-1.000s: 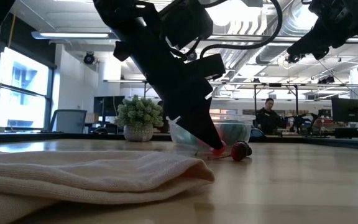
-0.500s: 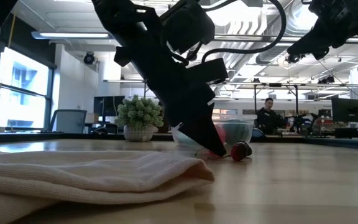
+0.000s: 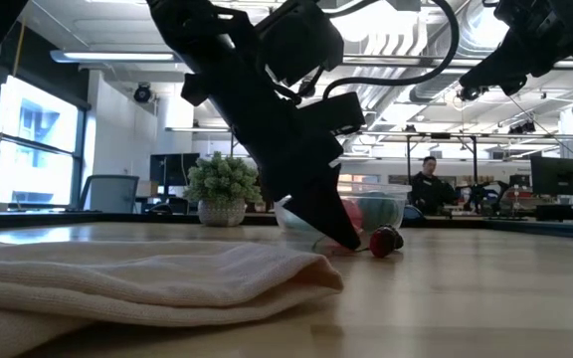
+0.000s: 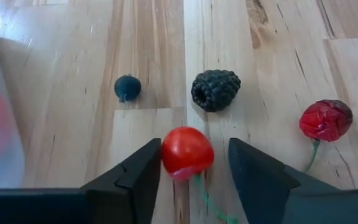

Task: Pick and placing Produce into tupperware
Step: Put the red cherry into the transparent bin

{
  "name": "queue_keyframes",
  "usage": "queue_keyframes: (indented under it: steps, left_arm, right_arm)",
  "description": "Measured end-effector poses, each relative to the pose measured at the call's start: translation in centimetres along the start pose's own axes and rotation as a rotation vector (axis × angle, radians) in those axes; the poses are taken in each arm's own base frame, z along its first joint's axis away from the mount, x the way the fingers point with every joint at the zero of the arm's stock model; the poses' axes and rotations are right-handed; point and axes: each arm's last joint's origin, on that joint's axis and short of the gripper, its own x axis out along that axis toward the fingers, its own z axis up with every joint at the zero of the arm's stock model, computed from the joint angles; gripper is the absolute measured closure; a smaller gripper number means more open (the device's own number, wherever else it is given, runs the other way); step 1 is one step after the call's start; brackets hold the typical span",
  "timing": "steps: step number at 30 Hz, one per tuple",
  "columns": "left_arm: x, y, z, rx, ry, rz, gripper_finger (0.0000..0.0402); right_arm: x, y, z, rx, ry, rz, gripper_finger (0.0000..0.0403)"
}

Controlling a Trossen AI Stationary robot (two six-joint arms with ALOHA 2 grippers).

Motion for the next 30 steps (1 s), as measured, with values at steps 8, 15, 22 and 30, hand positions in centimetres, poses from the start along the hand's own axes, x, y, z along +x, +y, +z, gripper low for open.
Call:
queue_keyframes:
  steps: [8,15,22,30]
  left_arm:
    - [0.01,-0.01,-0.03,0.004,0.003,-0.001,0.0282]
    - [0.02,-0.01,-0.03,0.002,0.002,-0.017,0.0296]
    - [0.03,-0.01,-0.03,-0.019,0.002,-0.017,0.028]
    - [0.0,-0.02,0.37,-0.021,-0.003,-0.017,0.0302]
  right_arm:
    - [0.0,0.0,0.0,0.0,0.0,0.0,0.0402]
    - [0.0,0.0,0.0,0.0,0.0,0.0,0.0402]
    - [0.0,0.0,0.0,0.0,0.0,0.0,0.0402]
    - [0.01,0.0,-0.01,0.0,0.001,0.0,0.0402]
